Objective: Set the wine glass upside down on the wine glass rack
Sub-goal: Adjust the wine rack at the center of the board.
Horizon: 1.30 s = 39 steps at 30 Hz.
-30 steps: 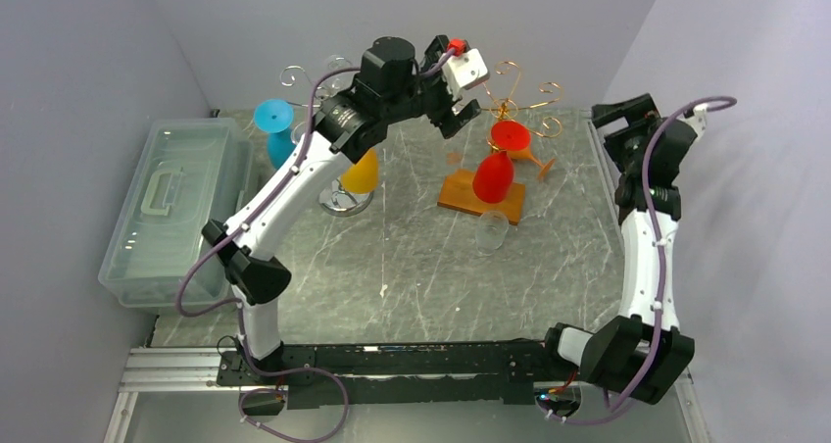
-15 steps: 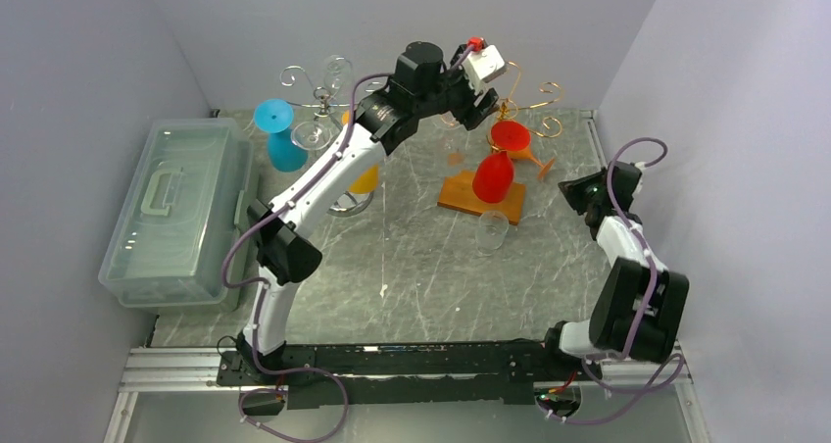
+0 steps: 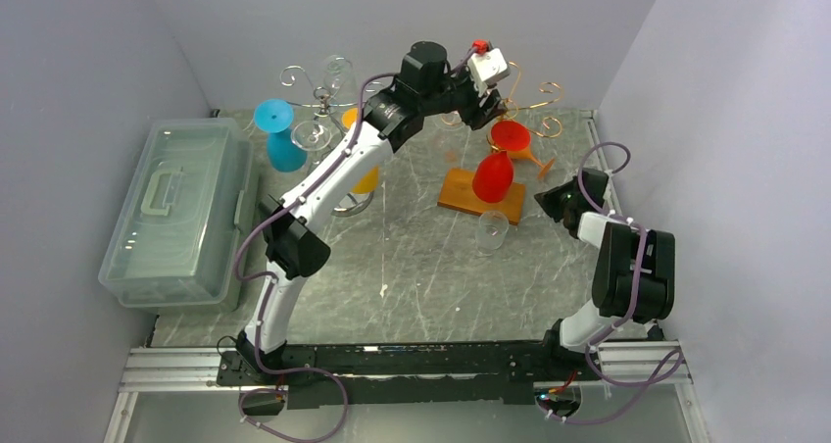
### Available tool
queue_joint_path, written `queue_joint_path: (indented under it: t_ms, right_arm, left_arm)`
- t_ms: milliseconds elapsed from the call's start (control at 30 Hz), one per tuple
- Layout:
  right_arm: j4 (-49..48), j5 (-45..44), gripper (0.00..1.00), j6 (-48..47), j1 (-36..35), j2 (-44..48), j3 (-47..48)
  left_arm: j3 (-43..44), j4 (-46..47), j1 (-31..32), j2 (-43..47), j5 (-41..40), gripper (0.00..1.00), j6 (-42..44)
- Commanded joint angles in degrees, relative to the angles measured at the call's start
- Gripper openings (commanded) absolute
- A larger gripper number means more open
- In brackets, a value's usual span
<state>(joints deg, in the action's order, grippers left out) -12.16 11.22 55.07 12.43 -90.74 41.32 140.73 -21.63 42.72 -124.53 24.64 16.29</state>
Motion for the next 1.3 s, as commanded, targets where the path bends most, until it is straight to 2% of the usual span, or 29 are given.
queue_joint_path:
  t_ms: [0, 200, 467, 833, 1000, 1267]
  right_arm:
    - [-3.1, -3.0, 0.0, 0.4, -2.3, 0.8, -2.6]
    - [-2.8, -4.8, 0.0, 0.9, -5.9, -0.2, -5.2]
    - [-4.1, -5.3, 0.0, 1.3, -7.0, -2.1, -7.4]
    - [0.9, -7.9, 0.0, -0.4, -4.0, 3.9, -9.8]
    - [-0.8, -6.5, 0.0, 0.0, -4.3, 3.3, -11.2]
    - [-3.1, -4.6, 0.0, 1.9, -10.4, -1.8, -8.8]
  left_arm:
    - [2.4, 3.4, -0.2, -1.6, 1.7, 0.64, 0.2]
    - [2.5, 4.5, -0.3, -2.1, 2.3, 0.64, -0.3]
    - [1.6, 4.2, -0.6, -1.6, 2.7, 0.61, 0.2]
    - [0.1, 4.5, -0.8, -0.1, 2.8, 0.57, 0.9]
    - [-0.4, 4.9, -0.8, 0.0, 2.7, 0.56, 1.2]
    - [-0.7, 4.7, -0.9, 0.1, 2.7, 0.49, 2.2]
